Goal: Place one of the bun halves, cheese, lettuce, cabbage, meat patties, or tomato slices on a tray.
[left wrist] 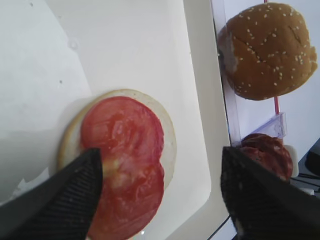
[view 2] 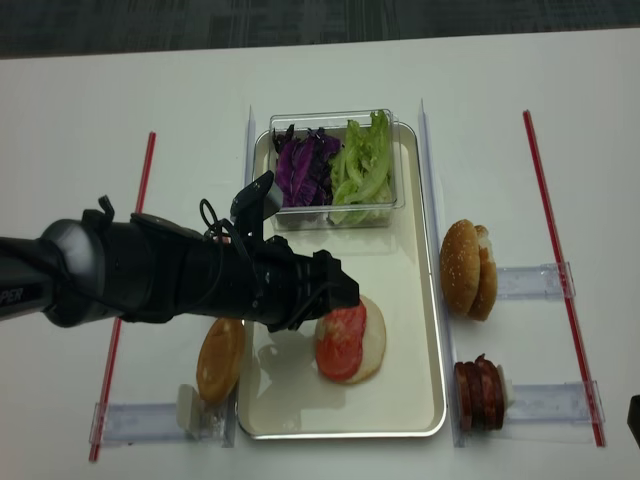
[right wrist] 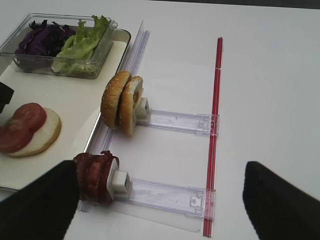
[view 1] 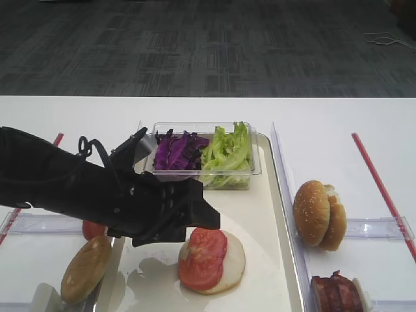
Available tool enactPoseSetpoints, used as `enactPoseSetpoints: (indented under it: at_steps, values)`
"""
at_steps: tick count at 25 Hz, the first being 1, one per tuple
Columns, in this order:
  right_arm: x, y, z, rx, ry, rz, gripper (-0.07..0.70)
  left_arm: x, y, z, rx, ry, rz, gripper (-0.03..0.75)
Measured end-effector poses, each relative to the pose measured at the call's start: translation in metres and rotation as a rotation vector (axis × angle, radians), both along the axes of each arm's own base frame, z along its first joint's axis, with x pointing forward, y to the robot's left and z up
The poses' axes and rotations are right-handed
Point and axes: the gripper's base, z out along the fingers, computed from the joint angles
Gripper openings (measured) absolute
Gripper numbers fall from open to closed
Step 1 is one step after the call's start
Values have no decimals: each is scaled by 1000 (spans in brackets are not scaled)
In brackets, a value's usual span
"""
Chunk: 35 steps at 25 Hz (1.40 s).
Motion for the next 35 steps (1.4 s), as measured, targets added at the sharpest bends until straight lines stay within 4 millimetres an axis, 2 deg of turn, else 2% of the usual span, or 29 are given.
enactPoseSetpoints:
  at_steps: [7,15,29,35]
  values:
    - [0,0,0,0,0,0,653,4,0,5,108,14,-86,505]
    - [0,0,0,0,0,0,653,15,-1,24,264,50,-189,500]
    - [0,0,0,0,0,2,653,36,24,66,737,111,-265,485]
    - [0,0,0,0,0,2,653,39,32,76,837,133,-254,485]
